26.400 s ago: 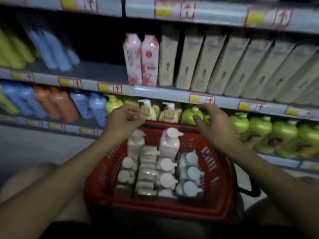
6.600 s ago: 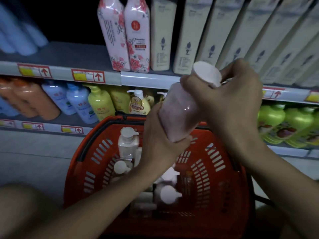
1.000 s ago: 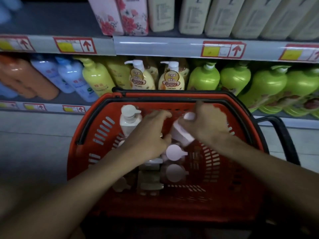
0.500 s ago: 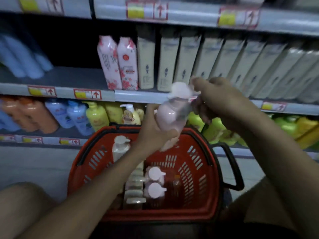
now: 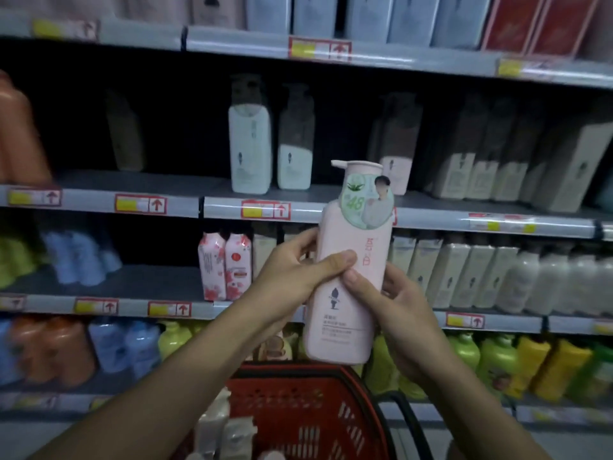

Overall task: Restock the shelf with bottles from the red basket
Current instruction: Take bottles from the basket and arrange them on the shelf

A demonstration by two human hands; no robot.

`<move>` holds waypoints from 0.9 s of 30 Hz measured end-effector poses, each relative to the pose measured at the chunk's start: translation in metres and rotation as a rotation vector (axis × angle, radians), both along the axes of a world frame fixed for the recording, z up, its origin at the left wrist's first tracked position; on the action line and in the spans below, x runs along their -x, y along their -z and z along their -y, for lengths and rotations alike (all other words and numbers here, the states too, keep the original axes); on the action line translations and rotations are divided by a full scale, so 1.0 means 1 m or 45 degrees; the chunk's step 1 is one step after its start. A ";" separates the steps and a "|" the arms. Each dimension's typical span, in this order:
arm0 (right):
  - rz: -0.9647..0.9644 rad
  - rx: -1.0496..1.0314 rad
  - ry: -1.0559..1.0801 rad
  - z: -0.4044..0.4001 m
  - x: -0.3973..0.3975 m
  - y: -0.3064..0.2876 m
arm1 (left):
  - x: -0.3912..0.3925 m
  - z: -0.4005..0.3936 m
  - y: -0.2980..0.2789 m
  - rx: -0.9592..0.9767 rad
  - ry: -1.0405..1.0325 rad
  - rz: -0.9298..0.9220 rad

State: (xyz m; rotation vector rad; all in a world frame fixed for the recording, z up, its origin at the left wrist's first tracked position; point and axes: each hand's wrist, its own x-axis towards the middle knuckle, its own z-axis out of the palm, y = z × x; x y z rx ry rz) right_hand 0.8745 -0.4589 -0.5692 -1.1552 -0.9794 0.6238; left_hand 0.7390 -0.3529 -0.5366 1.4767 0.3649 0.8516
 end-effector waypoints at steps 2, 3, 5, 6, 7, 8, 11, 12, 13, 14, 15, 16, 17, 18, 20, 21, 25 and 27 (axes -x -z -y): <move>-0.003 -0.038 0.032 0.001 -0.006 -0.010 | -0.005 0.003 -0.010 -0.051 -0.034 -0.047; 0.012 -0.056 0.043 0.001 -0.009 -0.014 | -0.006 0.003 -0.012 -0.083 -0.056 -0.065; 0.062 -0.091 0.050 0.000 -0.016 -0.018 | -0.006 0.001 -0.012 -0.155 -0.092 -0.113; 0.081 -0.103 0.059 -0.003 -0.020 -0.018 | -0.007 -0.001 -0.011 -0.183 -0.106 -0.135; 0.083 -0.113 0.071 -0.006 -0.025 -0.018 | -0.009 -0.005 -0.009 -0.218 -0.121 -0.152; 0.069 -0.126 0.077 -0.011 -0.029 -0.017 | -0.012 -0.010 -0.008 -0.265 -0.149 -0.167; 0.019 -0.167 0.034 -0.031 -0.047 -0.013 | -0.034 -0.027 -0.010 -0.468 -0.271 -0.177; 0.023 -0.179 0.015 -0.039 -0.055 -0.017 | -0.044 -0.034 -0.013 -0.505 -0.296 -0.156; 0.038 -0.198 0.005 -0.048 -0.065 -0.023 | -0.055 -0.042 -0.019 -0.533 -0.310 -0.127; 0.063 -0.219 0.009 -0.058 -0.075 -0.033 | -0.066 -0.052 -0.026 -0.566 -0.327 -0.099; 0.101 -0.237 0.024 -0.068 -0.086 -0.046 | -0.078 -0.063 -0.036 -0.609 -0.354 -0.079; 0.148 -0.248 0.047 -0.080 -0.096 -0.061 | -0.090 -0.075 -0.048 -0.650 -0.380 -0.062; 0.199 -0.250 0.075 -0.093 -0.106 -0.075 | -0.102 -0.088 -0.060 -0.680 -0.404 -0.041; 0.248 -0.251 0.103 -0.106 -0.114 -0.089 | -0.113 -0.101 -0.071 -0.692 -0.428 -0.025; 0.308 -0.278 0.143 -0.133 -0.129 -0.109 | -0.134 -0.126 -0.089 -0.684 -0.473 -0.035; 0.318 -0.299 0.143 -0.147 -0.136 -0.115 | -0.142 -0.138 -0.095 -0.678 -0.489 -0.047; 0.361 -0.312 0.173 -0.189 -0.163 -0.124 | -0.165 -0.175 -0.105 -0.732 -0.531 -0.103; 0.402 -0.267 0.197 -0.202 -0.172 -0.119 | -0.171 -0.187 -0.103 -0.739 -0.544 -0.167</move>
